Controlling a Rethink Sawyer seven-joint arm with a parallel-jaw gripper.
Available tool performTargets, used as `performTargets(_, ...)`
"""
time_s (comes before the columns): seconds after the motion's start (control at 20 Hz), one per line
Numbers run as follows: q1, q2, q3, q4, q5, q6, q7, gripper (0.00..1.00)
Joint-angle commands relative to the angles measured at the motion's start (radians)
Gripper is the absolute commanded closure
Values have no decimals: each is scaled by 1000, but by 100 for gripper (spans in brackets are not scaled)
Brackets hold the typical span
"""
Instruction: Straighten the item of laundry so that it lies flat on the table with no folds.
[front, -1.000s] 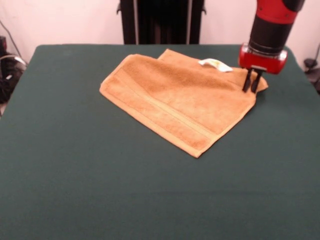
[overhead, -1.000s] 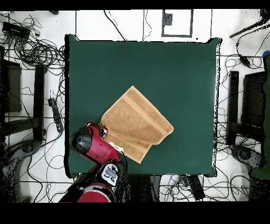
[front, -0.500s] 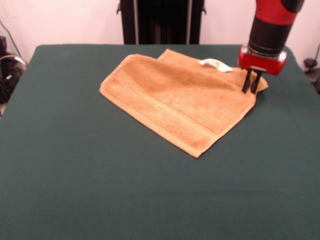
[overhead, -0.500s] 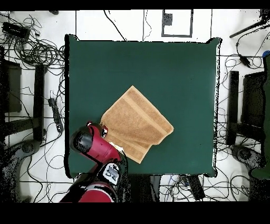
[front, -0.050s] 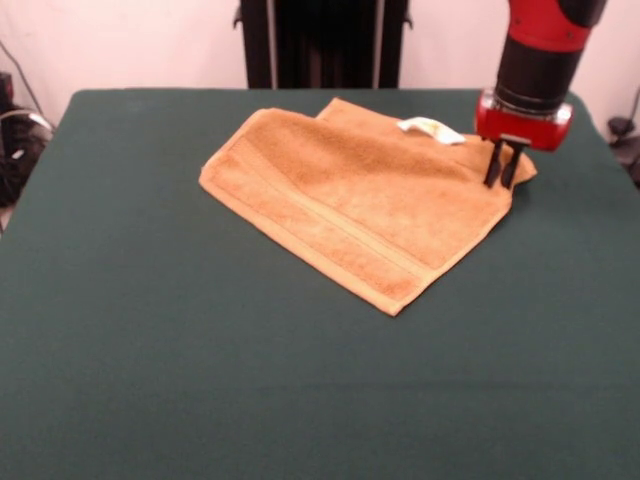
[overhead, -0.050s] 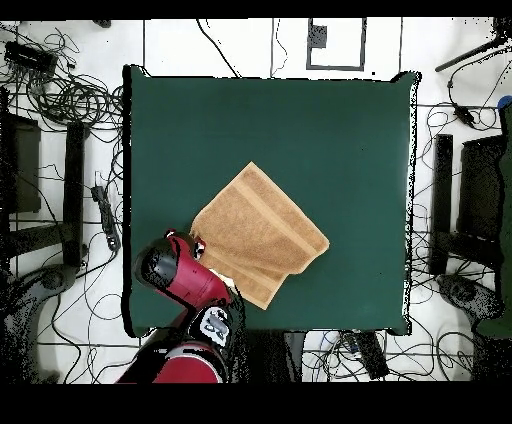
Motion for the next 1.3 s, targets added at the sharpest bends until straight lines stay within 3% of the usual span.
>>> performTargets(0.05,34,47,55,-108,29,86,237,100)
performTargets(0.35,-29,66,42,-134,-11,144,185,100)
performTargets(0.5,-163,35,181,-67,-88,-35,235,100)
performTargets(0.8,-112,41,75,-113,-81,89,207,100)
performTargets(1.0,-120,31,97,-105,-86,63,228,100)
performTargets(1.3,-41,37,45,-123,-57,113,238,100)
